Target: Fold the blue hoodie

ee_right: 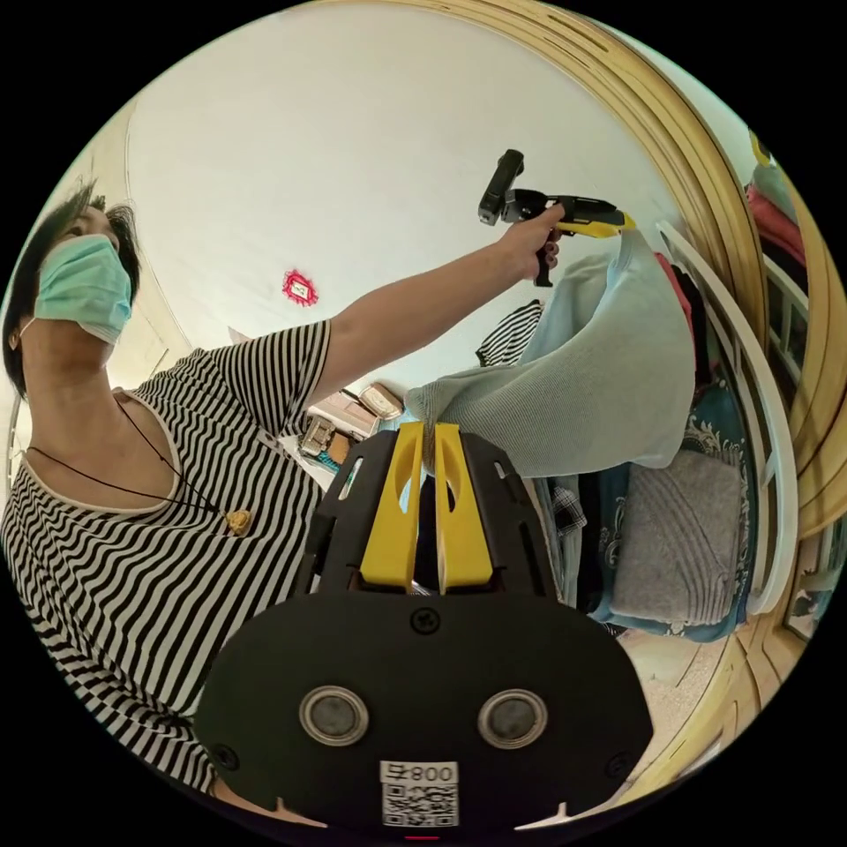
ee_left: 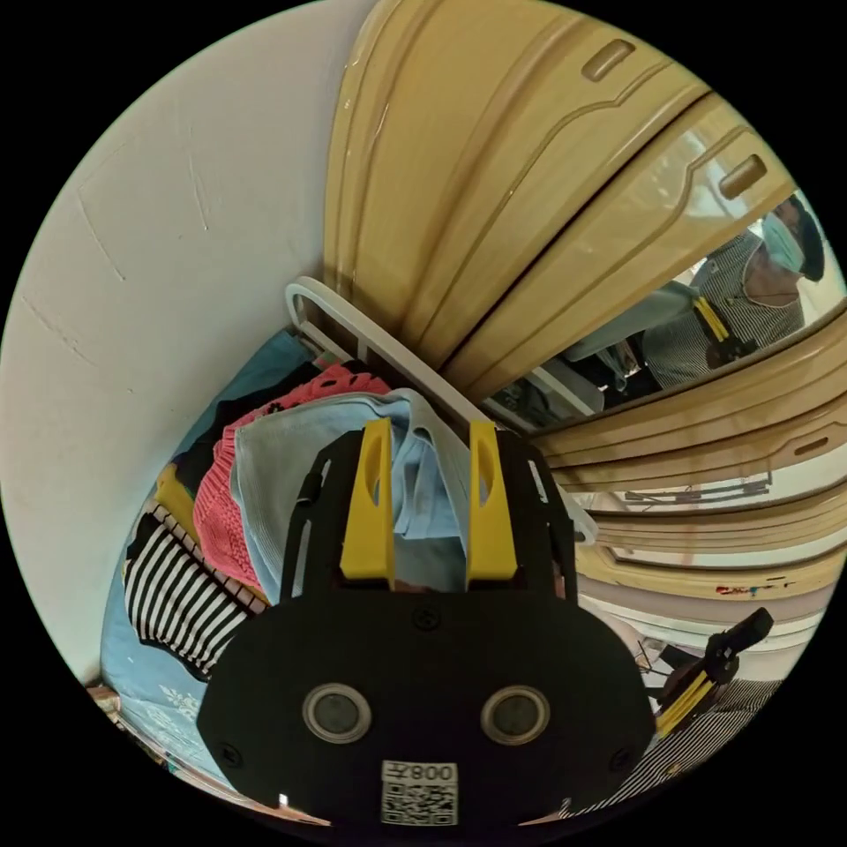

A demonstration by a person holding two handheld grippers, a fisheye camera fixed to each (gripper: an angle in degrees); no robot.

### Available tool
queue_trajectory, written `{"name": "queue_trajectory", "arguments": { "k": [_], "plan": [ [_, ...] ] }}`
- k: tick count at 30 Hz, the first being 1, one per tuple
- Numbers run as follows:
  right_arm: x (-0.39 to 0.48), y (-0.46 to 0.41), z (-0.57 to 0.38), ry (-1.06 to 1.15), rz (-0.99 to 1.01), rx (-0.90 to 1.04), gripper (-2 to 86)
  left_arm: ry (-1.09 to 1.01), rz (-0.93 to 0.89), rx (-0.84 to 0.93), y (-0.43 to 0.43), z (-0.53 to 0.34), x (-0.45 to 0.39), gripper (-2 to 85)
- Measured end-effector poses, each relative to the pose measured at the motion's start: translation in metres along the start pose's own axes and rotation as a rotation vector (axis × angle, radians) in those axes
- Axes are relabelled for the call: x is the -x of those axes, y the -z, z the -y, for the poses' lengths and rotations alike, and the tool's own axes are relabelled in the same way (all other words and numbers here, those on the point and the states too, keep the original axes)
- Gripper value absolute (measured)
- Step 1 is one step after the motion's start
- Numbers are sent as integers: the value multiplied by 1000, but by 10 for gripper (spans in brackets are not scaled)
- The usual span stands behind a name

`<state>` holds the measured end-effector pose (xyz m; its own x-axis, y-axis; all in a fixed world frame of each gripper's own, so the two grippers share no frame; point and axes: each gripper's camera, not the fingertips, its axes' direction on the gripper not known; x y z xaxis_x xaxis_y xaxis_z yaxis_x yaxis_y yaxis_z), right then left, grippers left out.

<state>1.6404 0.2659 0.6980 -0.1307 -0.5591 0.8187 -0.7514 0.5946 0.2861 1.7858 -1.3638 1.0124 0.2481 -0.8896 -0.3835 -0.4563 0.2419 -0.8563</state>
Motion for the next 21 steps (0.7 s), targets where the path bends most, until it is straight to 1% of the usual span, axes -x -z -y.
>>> {"name": "queue_trajectory", "arguments": {
  "k": [2, 4, 6, 8, 9, 11, 12, 14, 15, 17, 21],
  "plan": [
    [-9, -9, -10, -24, 19, 10, 20, 12, 13, 49, -8, 3, -2, 88],
    [-17, -17, -19, -44, 28, 23, 20, 13, -15, 79, -13, -1, -3, 62],
    [-25, -28, -30, -60, 21, 43, 20, 35, -53, 68, -8, -10, -2, 44],
    [-28, -35, -36, -67, 10, 60, 20, 83, -178, 18, 7, -29, 5, 33],
    [-29, -39, -39, -70, 5, 68, 20, 97, -212, -3, 13, -35, 7, 32],
    [-27, -44, -45, -67, -3, 75, 20, 128, -367, -84, 42, -63, 15, 28],
    [-24, -46, -48, -61, -7, 74, 20, 135, -402, -103, 51, -71, 17, 27],
    [-19, -47, -51, -50, -16, 64, 19, 161, -548, -178, 88, -106, 28, 25],
    [-13, -46, -51, -38, -25, 54, 19, 167, -578, -196, 97, -115, 30, 25],
    [0, -44, -52, -9, -44, 32, 20, 169, -636, -261, 143, -151, 38, 24],
    [48, -44, -53, 96, -116, -9, 20, 148, -651, -359, 224, -209, 45, 24]
  ]
}}
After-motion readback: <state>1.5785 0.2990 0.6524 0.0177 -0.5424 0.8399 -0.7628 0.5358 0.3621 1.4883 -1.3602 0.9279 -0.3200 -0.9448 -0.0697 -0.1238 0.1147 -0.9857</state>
